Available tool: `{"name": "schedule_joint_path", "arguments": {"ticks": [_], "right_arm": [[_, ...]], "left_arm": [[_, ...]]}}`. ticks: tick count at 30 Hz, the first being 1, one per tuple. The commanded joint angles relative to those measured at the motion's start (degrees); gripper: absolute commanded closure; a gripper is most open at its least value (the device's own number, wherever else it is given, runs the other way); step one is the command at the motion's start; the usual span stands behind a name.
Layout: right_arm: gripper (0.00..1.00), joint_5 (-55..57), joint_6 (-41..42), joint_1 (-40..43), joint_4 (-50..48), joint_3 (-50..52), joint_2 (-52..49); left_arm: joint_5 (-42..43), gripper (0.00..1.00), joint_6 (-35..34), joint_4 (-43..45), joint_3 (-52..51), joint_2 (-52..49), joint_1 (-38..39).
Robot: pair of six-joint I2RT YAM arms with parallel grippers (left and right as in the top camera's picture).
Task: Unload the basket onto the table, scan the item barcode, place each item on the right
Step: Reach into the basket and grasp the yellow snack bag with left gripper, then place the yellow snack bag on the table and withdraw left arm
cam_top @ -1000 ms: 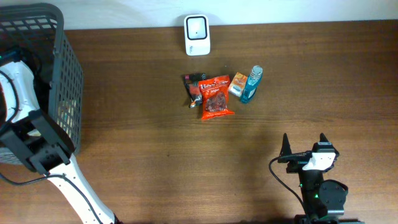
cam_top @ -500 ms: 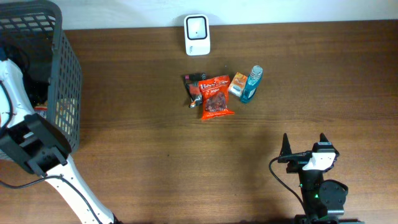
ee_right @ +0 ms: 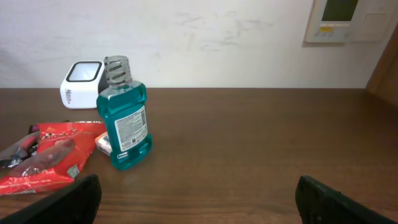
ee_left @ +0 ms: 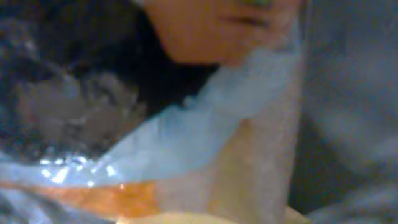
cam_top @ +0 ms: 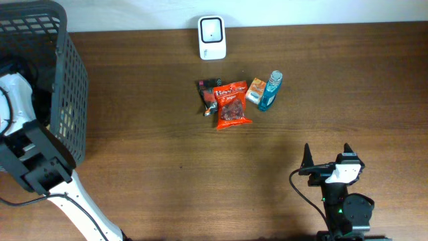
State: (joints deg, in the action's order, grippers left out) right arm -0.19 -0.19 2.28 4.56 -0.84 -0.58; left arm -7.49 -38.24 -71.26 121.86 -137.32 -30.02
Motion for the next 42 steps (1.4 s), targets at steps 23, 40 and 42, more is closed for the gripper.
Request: {"name": "schedule_joint_path", "arguments": {"ticks": [23,40,42], "right_arm": [[0.02,0.5,0.0,0.3,0.1,0.5,0.4],[0.02,0.5,0.0,0.3,0.1,0.5,0.4],[0.02,0.5,0.0,0.3,0.1,0.5,0.4]], "left_arm": [[11.3,1.0,7.5,-4.8,11.8,27.2,42.2],[6.0,0.06,20.0,-3.4,4.1,3.1,56.1],[6.0,0.04,21.2,-5.3,4.9,3.1,56.0]]}}
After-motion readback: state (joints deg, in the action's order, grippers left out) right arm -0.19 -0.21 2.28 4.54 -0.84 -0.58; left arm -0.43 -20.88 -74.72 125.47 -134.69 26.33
